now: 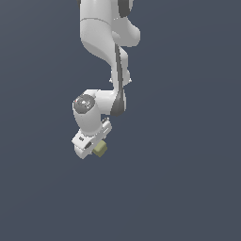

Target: Pick up the object and move it to a goal position.

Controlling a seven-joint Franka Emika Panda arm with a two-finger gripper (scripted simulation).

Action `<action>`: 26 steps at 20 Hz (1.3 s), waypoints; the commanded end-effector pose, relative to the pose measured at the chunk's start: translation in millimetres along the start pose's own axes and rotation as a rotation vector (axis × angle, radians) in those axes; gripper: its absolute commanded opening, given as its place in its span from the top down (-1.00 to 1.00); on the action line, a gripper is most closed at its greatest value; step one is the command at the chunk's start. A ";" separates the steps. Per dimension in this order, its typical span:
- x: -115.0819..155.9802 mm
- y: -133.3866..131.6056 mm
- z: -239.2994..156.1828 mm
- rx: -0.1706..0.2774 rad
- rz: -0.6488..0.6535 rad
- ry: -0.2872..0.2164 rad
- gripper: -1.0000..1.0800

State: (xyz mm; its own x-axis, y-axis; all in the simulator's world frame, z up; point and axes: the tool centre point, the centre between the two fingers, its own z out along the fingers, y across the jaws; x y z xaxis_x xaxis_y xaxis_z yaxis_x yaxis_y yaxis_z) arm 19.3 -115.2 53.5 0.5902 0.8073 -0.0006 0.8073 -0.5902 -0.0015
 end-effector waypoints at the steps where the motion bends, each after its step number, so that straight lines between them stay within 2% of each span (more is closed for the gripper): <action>1: 0.4 0.9 4.8 -0.002 0.000 0.001 -0.92; 3: 0.6 1.5 4.9 -0.002 0.000 0.001 -0.92; 4: 0.6 1.5 4.9 -0.002 0.000 0.001 1.00; 17: 2.9 -0.8 2.9 -0.002 0.000 0.001 1.00; 21: 14.6 -12.2 -4.6 -0.002 0.000 0.001 1.00; 26: 42.7 -39.6 -22.5 -0.002 0.000 0.000 1.00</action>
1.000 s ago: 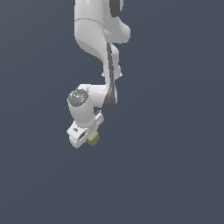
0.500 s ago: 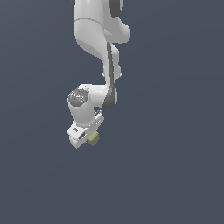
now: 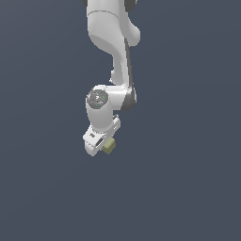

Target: Pick up the object and move it to a goal position.

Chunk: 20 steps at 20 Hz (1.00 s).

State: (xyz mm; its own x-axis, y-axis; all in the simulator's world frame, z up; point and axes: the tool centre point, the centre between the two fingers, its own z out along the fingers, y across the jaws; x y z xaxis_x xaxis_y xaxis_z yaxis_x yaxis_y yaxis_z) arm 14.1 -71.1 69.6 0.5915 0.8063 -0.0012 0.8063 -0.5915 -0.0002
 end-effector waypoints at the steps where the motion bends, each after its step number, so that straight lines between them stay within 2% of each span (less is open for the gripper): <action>1: 17.5 -16.5 -11.1 -0.001 -0.002 0.001 1.00; 20: 178.8 -165.7 -113.2 -0.001 -0.002 0.000 1.00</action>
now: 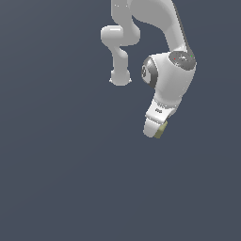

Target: Pick up the object and move it to a goal position.

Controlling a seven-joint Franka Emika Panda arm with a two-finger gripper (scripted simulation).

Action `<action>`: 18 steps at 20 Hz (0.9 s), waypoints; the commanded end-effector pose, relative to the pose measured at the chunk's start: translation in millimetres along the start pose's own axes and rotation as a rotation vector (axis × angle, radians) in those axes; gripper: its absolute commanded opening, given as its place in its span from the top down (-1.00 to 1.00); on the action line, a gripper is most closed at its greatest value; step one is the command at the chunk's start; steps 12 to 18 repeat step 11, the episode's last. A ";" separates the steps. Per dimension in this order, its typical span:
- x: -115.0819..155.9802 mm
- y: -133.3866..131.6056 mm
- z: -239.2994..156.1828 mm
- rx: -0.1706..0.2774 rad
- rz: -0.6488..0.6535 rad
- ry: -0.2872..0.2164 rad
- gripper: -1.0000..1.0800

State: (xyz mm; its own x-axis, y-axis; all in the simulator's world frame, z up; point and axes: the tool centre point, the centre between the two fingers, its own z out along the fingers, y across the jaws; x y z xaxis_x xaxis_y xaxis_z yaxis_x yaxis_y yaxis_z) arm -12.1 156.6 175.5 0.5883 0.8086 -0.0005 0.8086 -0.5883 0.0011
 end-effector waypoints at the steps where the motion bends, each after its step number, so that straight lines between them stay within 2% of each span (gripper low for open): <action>1: 17.2 -15.2 -11.0 0.000 0.002 0.000 1.00; 8: 45.2 -36.7 -27.4 0.001 0.002 0.000 1.00; 18: 47.8 -38.4 -28.8 0.001 0.002 0.000 1.00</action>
